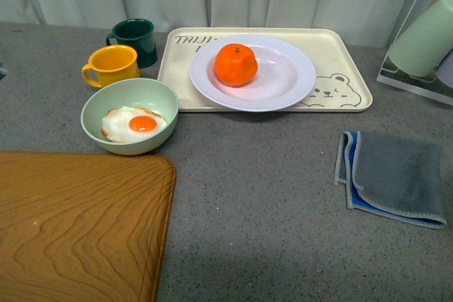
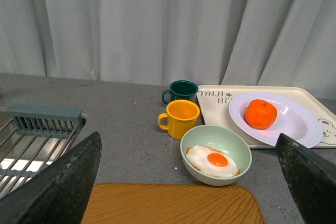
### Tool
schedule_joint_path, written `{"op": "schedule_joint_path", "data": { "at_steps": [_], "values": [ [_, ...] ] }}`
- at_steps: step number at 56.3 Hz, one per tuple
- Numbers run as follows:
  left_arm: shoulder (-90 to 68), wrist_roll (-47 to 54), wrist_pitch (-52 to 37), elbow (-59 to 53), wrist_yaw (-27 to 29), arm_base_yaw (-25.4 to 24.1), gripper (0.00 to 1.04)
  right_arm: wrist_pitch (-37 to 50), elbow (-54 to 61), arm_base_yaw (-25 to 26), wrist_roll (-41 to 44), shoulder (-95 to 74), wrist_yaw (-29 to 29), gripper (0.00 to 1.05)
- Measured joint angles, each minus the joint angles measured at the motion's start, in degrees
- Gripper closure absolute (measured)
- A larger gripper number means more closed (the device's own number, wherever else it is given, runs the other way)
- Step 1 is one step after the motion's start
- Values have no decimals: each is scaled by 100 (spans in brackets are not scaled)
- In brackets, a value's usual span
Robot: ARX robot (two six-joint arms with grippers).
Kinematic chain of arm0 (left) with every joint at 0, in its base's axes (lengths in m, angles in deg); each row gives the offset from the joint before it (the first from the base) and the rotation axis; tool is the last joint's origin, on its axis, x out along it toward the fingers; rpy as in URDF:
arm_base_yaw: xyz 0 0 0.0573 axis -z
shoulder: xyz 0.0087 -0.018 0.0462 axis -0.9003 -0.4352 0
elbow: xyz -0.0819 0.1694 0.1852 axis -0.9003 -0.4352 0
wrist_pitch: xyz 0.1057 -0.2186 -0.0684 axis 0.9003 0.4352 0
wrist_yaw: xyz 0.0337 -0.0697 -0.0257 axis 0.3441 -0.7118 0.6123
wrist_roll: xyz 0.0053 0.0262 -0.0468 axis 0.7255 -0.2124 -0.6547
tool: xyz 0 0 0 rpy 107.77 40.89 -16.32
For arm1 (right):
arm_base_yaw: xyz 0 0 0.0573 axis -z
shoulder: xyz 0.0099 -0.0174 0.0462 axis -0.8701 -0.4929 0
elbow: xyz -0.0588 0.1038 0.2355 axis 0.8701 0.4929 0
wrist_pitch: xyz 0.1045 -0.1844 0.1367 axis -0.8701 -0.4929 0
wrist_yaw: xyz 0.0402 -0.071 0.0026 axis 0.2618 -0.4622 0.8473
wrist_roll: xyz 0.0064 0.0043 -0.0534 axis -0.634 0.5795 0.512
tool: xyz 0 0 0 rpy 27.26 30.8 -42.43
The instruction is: Place orange and plate with both arms
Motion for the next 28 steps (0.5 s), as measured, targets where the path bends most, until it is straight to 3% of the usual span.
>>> {"op": "schedule_joint_path", "data": {
  "at_steps": [12, 28],
  "values": [
    [0, 0, 0, 2, 0, 0, 7, -76, 0, 0, 11, 190, 0, 102],
    [0, 0, 0, 2, 0, 0, 7, -76, 0, 0, 9, 190, 0, 53]
  ]
}}
